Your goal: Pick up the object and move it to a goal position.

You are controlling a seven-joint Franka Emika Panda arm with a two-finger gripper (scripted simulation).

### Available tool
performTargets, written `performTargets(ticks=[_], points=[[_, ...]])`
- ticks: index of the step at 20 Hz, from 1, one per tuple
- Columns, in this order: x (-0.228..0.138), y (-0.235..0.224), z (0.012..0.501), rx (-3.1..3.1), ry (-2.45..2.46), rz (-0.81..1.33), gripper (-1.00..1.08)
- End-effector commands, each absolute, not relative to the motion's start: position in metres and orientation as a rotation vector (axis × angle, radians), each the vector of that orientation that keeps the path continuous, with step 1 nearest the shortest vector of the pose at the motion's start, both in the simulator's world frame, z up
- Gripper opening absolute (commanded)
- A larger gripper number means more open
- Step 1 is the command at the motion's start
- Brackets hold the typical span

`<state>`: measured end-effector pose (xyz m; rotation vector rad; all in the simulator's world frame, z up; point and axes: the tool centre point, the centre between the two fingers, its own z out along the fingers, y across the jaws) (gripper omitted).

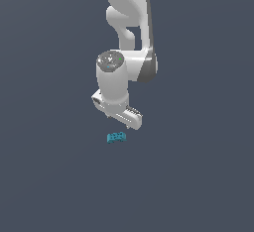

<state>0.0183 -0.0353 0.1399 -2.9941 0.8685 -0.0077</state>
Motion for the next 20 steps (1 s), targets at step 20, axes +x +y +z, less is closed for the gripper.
performTargets(ticks=[20], points=[[0.033, -0.047, 0.091, -2.6, 1.746, 0.008, 1.0]])
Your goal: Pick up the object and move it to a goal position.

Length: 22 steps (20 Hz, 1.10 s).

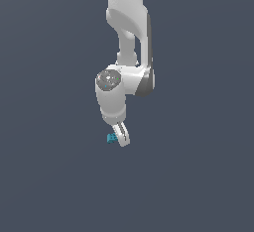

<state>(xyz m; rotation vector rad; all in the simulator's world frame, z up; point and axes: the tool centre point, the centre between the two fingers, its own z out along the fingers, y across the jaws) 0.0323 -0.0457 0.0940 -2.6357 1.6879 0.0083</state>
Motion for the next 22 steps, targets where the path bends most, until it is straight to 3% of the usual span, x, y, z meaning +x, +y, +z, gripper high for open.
performTargets(ticks=[1, 22], points=[[0.034, -0.047, 0.089, -2.578, 1.779, 0.007, 1.0], [0.038, -0.051, 0.069, -2.39, 2.039, 0.001, 1.0]])
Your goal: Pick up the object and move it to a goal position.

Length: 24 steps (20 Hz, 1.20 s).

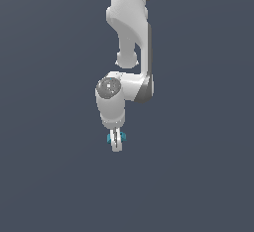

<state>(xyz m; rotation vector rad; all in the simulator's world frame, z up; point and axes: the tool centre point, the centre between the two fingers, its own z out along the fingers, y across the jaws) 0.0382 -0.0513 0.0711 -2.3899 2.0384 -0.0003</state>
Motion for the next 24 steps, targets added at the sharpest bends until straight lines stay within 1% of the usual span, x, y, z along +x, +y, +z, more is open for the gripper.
performTargets(ticks=[1, 9, 14, 15, 24], points=[[0.038, -0.051, 0.066, -2.39, 2.04, 0.001, 1.0], [0.037, -0.052, 0.028, -2.385, 2.044, 0.001, 1.0], [0.038, -0.052, 0.022, -2.385, 2.044, 0.001, 1.0], [0.038, -0.052, 0.022, -2.385, 2.044, 0.001, -1.0], [0.038, -0.052, 0.022, -2.385, 2.044, 0.001, -1.0]])
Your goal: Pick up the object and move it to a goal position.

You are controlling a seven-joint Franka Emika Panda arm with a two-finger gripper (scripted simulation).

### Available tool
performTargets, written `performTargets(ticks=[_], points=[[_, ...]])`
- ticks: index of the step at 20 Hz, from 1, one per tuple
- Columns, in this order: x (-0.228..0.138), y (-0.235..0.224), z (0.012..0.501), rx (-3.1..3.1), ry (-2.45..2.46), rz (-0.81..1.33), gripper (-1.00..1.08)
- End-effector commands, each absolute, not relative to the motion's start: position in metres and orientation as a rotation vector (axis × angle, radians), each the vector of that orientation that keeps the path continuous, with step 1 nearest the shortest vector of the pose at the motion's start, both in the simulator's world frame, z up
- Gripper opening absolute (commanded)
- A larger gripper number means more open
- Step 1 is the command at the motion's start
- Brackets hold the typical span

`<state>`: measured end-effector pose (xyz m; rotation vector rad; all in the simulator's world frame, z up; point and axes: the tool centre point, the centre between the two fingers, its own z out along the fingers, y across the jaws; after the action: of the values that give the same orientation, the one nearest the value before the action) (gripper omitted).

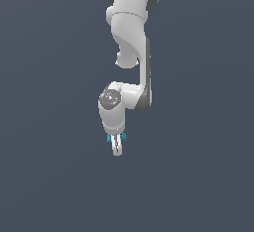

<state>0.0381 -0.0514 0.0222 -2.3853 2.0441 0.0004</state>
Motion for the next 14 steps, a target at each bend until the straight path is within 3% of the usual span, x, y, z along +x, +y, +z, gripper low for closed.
performTargets(ticks=[1, 14], points=[[0.038, -0.051, 0.022, -2.385, 2.044, 0.001, -1.0], [0.037, -0.052, 0.075, -2.384, 2.045, 0.001, -1.0]])
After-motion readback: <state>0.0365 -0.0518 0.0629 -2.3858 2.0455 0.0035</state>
